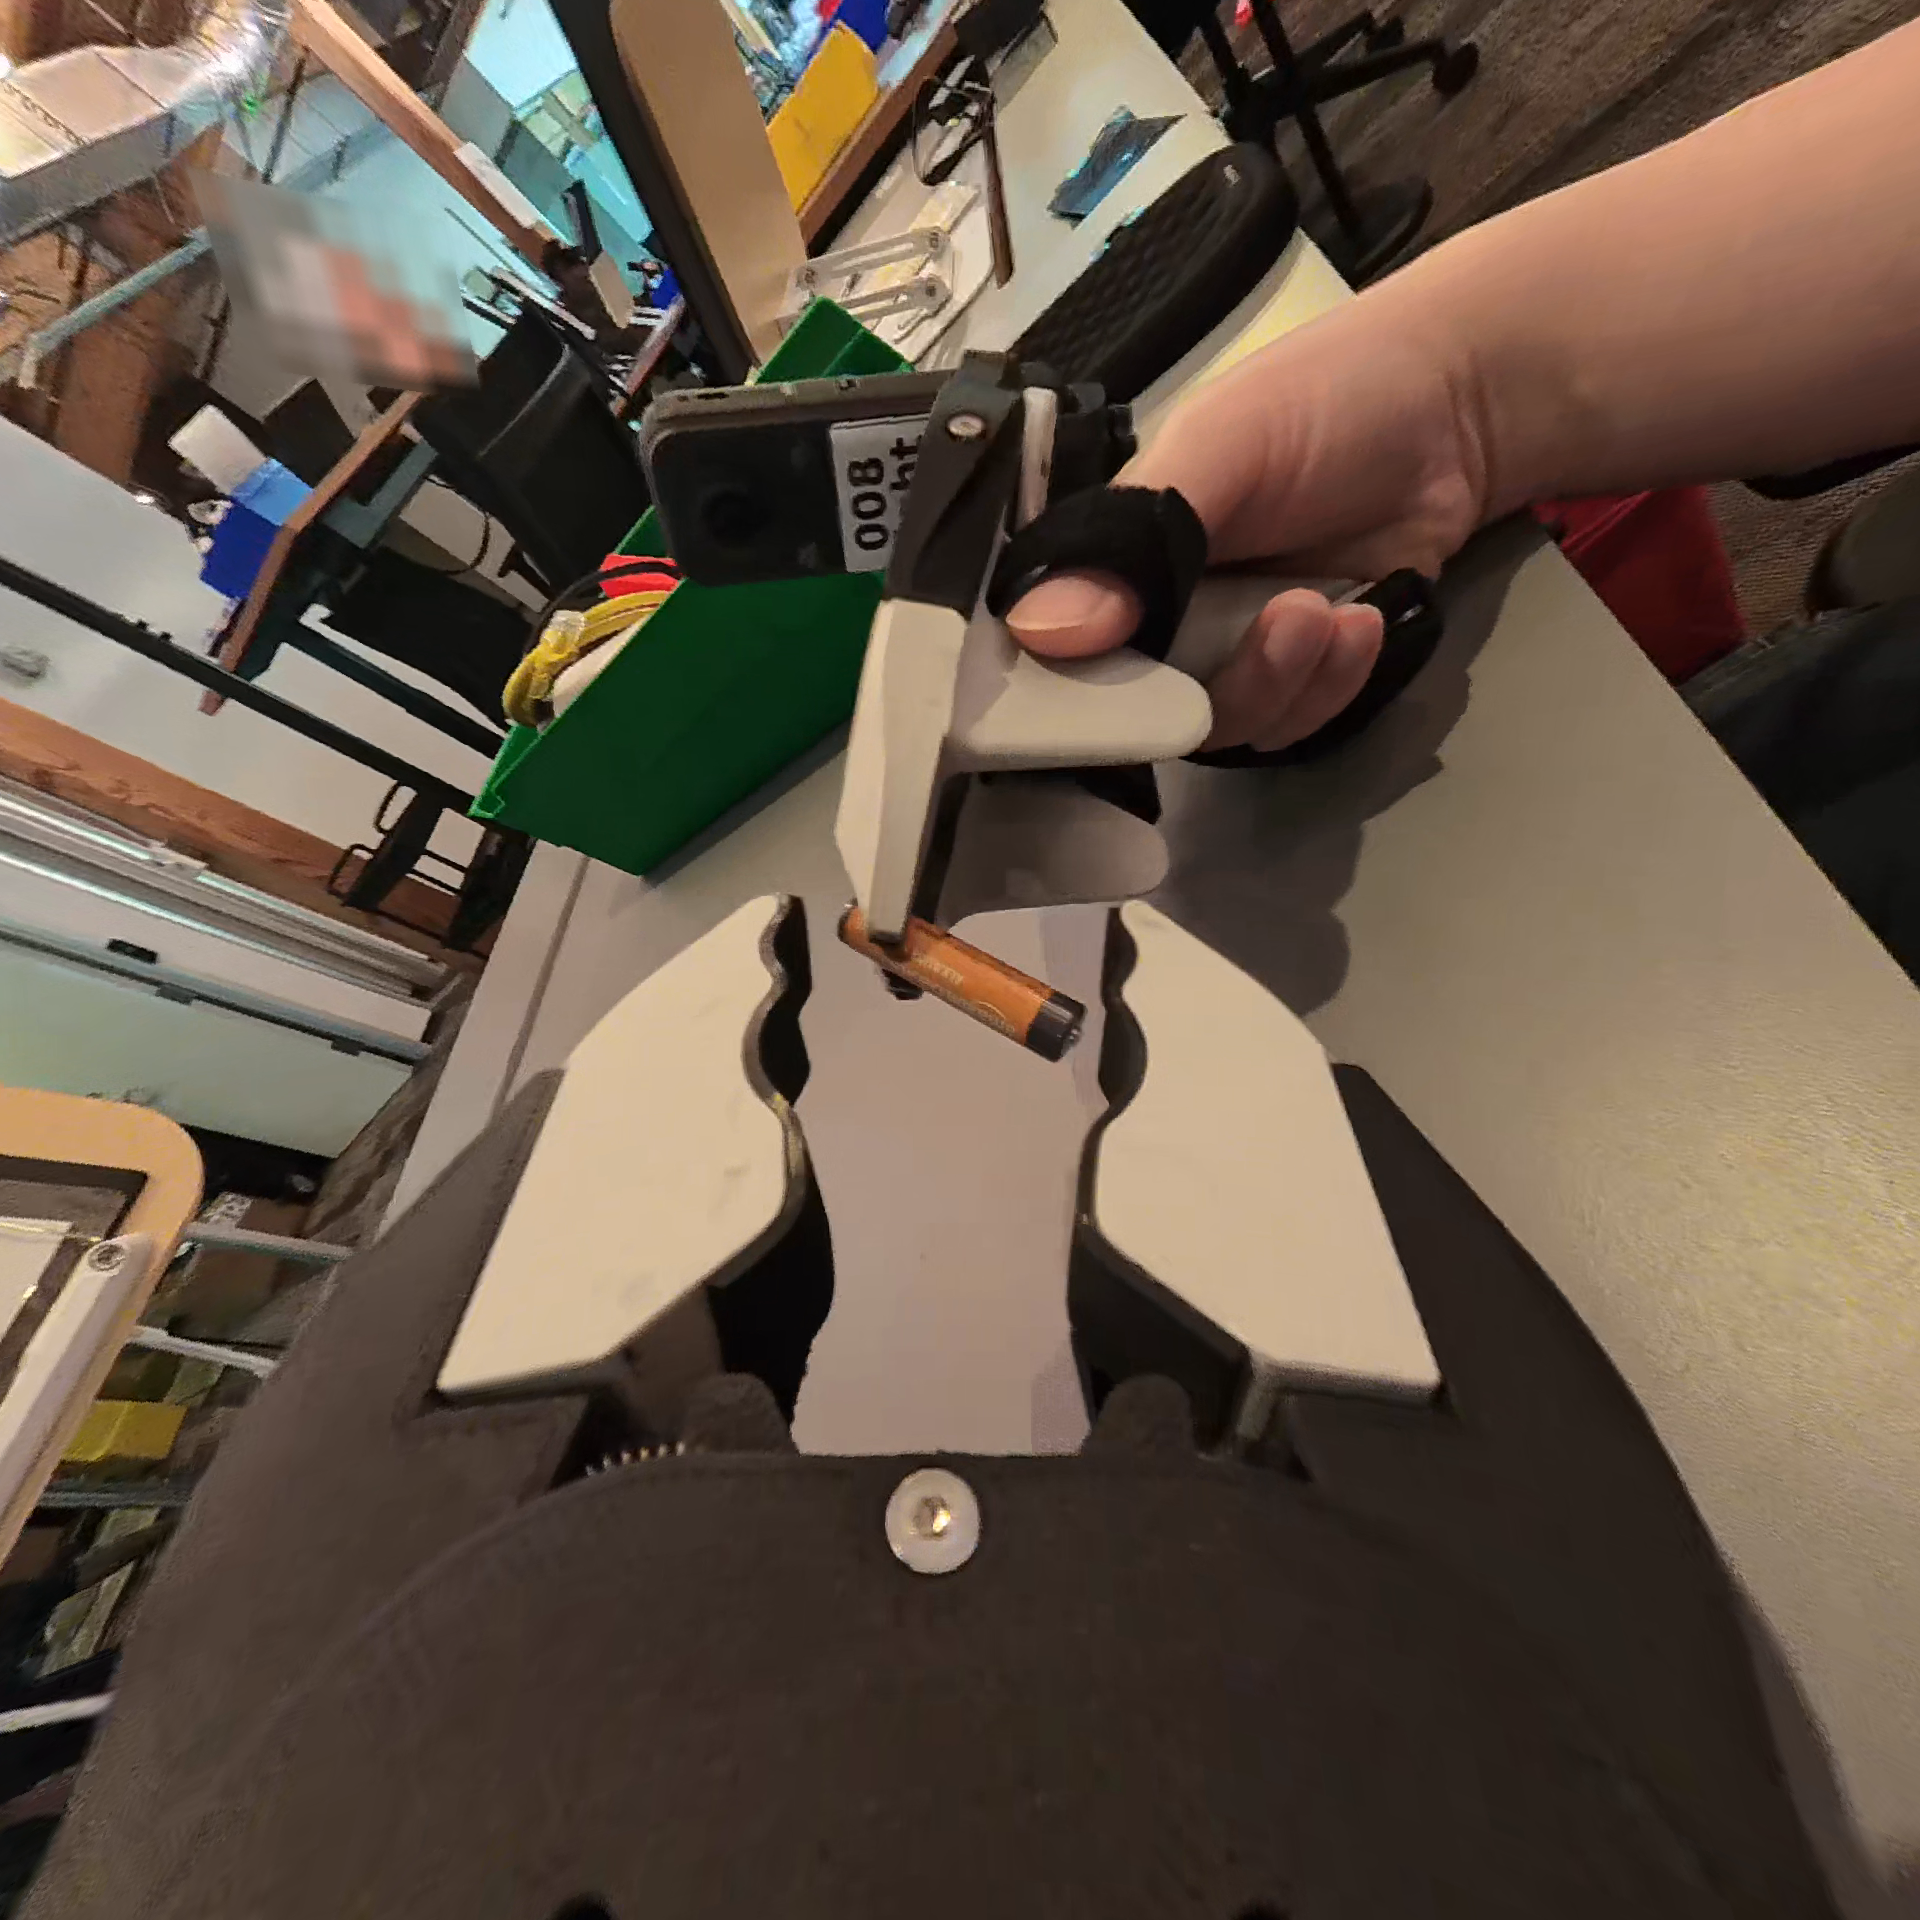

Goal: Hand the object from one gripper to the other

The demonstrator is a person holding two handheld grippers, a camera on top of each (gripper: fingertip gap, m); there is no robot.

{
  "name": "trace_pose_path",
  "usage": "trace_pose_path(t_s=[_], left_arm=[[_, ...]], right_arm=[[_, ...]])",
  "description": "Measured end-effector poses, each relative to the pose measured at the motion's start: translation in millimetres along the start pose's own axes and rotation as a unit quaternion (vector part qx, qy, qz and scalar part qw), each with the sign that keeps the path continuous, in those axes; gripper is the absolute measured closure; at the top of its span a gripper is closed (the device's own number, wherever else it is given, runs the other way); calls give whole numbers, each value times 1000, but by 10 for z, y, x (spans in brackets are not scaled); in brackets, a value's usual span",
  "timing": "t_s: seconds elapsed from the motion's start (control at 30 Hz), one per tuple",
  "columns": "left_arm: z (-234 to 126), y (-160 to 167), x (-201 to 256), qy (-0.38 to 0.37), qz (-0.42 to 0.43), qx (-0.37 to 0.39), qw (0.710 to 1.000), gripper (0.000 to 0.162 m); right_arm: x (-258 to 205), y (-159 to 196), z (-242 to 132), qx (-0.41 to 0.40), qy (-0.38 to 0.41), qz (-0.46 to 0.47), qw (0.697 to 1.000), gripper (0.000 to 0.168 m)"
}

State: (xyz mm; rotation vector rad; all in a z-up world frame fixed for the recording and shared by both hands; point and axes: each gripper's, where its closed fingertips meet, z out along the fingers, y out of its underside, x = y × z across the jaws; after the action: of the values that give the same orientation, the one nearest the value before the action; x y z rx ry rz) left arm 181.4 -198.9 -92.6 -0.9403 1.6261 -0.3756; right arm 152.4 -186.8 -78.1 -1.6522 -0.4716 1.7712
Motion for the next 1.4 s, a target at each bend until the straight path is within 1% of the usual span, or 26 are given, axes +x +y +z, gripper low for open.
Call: trace_pose_path(t_s=[0.07, 0.13, 0.33, 0.43, 0.67, 0.77, 0.83, 0.9, 0.93, 0.97, 1.0, 1.03, 1.07, 1.1, 1.13, 1.17, 1.2, 1.3, 1.33, 1.4], left_arm=[[11, 42, 53, 9, 19, -11, 1000, 108], [13, 69, 87, 13, 35, -20, 999, 103], [-69, 62, 159, 70, -7, -22, 997, 102], [-89, 50, 134, 69, -16, -12, 997, 102], [-53, 47, 210, 51, 55, -15, 997, 112], [-43, 46, 154, 37, 55, -21, 998, 112], [-50, 37, 49, 21, 27, -24, 999, 112], [-86, -5, -82, 15, -40, -10, 999, 112], [-104, -10, -148, 19, -86, -6, 996, 113], [-123, -11, -187, 33, -133, -3, 990, 112], [-143, -17, -218, 49, -178, 2, 983, 112], [-161, -14, -271, 54, -216, 6, 975, 112], [-180, -6, -308, 62, -248, 10, 967, 112], [-201, 11, -297, 83, -273, 7, 958, 112], [-219, 40, -267, 107, -293, -3, 950, 112], [-238, 73, -217, 134, -311, -15, 941, 112], [-261, 97, -143, 168, -325, -27, 930, 112], [-326, 124, 53, 258, -375, -49, 889, 112], [-339, 104, 94, 285, -396, -48, 872, 112], [-350, 90, 133, 321, -443, -49, 836, 112]], right_arm=[[-17, 1, 0, -1, -7, 2, 1000, 158], [-5, 9, -2, -3, -3, 3, 1000, 158], [-52, 64, 16, -22, -17, -2, 1000, 158], [-69, 98, 30, -34, -23, -1, 999, 158], [-89, 204, 79, -67, -33, 8, 997, 158], [-92, 153, 73, -47, -31, -3, 998, 158], [-118, 58, 46, -15, -25, -35, 999, 154], [-204, -122, -22, 46, -14, -114, 992, 147], [-250, -225, -74, 82, 2, -175, 981, 144], [-273, -308, -124, 110, 34, -249, 962, 141], [-278, -352, -164, 121, 80, -331, 933, 137], [-268, -362, -193, 116, 132, -418, 891, 138], [-245, -368, -220, 107, 188, -503, 837, 138], [-262, -388, -241, 112, 237, -574, 775, 136], [-350, -385, -233, 129, 261, -636, 714, 134], [-440, -341, -193, 139, 265, -689, 660, 134], [-455, -269, -128, 123, 270, -724, 622, 136], [-241, -29, 85, 16, 279, -782, 557, 138], [-179, 31, 137, -11, 282, -797, 534, 137], [-78, 135, 213, -55, 281, -818, 499, 138]])
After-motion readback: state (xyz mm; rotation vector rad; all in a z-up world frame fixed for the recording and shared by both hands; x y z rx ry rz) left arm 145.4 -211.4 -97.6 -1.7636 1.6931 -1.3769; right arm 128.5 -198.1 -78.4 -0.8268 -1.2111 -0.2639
